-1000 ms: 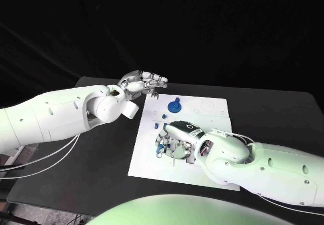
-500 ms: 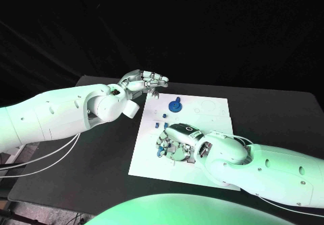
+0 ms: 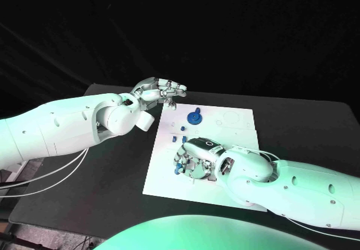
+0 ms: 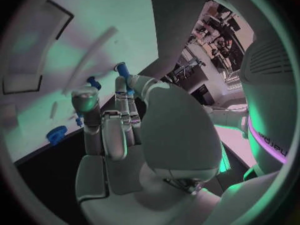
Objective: Assemble the parts on the task board
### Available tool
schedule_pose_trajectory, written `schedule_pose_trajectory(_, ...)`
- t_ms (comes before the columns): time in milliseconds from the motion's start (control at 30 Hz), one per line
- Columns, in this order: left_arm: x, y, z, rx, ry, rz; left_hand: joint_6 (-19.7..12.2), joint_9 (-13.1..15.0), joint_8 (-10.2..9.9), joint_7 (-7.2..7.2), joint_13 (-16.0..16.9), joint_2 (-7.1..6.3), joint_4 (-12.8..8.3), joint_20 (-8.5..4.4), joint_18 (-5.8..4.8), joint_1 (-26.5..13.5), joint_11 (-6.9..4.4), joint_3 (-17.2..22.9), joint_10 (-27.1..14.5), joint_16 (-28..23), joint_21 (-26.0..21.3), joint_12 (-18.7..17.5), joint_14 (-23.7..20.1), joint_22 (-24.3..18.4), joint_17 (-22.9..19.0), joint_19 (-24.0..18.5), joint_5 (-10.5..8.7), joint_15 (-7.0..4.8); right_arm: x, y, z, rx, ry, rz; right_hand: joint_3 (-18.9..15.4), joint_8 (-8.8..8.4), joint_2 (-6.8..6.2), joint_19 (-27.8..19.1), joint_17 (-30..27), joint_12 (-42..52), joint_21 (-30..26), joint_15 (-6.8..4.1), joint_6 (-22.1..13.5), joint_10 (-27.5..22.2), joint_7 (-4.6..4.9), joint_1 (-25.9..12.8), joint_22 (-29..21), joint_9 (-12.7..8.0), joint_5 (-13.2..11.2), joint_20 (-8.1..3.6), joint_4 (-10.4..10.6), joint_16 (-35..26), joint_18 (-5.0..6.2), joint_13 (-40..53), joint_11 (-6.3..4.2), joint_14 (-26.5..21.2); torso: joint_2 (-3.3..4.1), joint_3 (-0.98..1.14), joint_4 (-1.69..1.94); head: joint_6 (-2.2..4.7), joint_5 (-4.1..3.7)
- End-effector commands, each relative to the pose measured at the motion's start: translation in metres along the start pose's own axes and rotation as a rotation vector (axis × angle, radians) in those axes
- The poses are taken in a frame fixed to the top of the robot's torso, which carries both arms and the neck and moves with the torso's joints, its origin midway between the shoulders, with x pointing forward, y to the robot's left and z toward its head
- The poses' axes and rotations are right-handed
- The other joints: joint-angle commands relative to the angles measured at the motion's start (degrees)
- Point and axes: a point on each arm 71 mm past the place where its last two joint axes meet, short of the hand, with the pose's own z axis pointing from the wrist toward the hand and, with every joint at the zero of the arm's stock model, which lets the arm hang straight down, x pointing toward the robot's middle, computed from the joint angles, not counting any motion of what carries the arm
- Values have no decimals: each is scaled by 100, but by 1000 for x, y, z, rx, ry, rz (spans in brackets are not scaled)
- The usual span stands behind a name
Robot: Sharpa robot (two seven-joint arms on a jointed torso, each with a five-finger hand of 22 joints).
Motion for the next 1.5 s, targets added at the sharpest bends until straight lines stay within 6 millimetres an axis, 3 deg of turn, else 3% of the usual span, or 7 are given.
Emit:
schedule_pose_trajectory(33,2,-1,0,6,18,-3,-38,9,35,-8,10,27,-1,55,79,-27,11,-26,-40,24,-20,19,-15,-6,-6,3,19,33,2,0,1,-5,20,-21,29,127,61,6,7,-25,-12,-41,26,40,7,-5,2,197,16,-48,3,37,-72,-4,-16,222,0,-4,0,-4,1)
schedule_pose_trajectory(567,2,-1,0,3,21,-4,-50,14,54,-7,17,28,2,60,80,-21,14,-42,-65,30,-28,46,-25,-12,-7,1,18,35,6,-1,5,23,30,-43,31,131,46,4,-6,-37,-18,-39,6,37,13,-21,1,208,13,-48,-16,34,-71,-4,-13,220,-3,4,-6,-1,-3)
schedule_pose_trajectory(767,2,-1,0,1,22,-4,-50,14,54,-7,17,28,2,60,80,-21,14,-42,-65,30,-28,46,-25,-12,-7,1,18,35,9,0,7,11,72,-45,-56,116,-126,-52,-81,-103,-131,-13,-115,-7,54,-182,-74,240,-4,-33,-64,13,-54,-4,19,203,-4,4,-3,-5,-4)
schedule_pose_trajectory(1033,2,-1,0,-2,20,-4,-53,15,59,-6,18,28,9,61,80,-28,16,-48,-75,30,-31,52,-29,-14,-14,0,18,37,9,-2,6,18,61,-34,-341,-197,-404,-82,-132,-161,-231,34,-731,-89,112,-496,-117,141,-16,14,-34,-1,-40,6,66,190,-4,1,-7,0,-6)
schedule_pose_trajectory(1367,0,-1,-1,-1,14,-1,-57,16,61,-7,18,29,11,62,80,-27,17,-50,-86,33,-32,53,-28,-15,-9,0,18,38,1,-6,-3,32,-28,4,-725,-487,-355,-53,-113,-124,-267,-26,-1380,-86,82,-394,-101,35,15,-28,-87,1,-36,40,-7,197,-5,2,-2,7,-24)
schedule_pose_trajectory(1433,0,-1,-1,-2,13,-1,-57,16,61,-7,18,29,11,62,80,-27,17,-50,-86,33,-32,53,-28,-15,-9,0,18,38,-2,-7,-8,31,-45,21,-883,-511,-335,-44,-99,-118,-278,-43,-1516,-81,53,-346,-97,16,21,-38,-64,4,-38,45,-23,201,-5,3,-4,13,-32)
schedule_pose_trajectory(1500,0,-1,-1,-1,12,-1,-57,16,61,-7,18,29,11,62,80,-27,17,-50,-86,33,-32,53,-28,-15,-9,0,18,38,-7,-10,-14,25,-57,66,-2023,-325,-15,-18,-108,-130,-326,-46,-2076,-116,-2,159,-73,-54,78,-83,234,-9,-27,44,-56,201,-8,0,-6,25,-37)
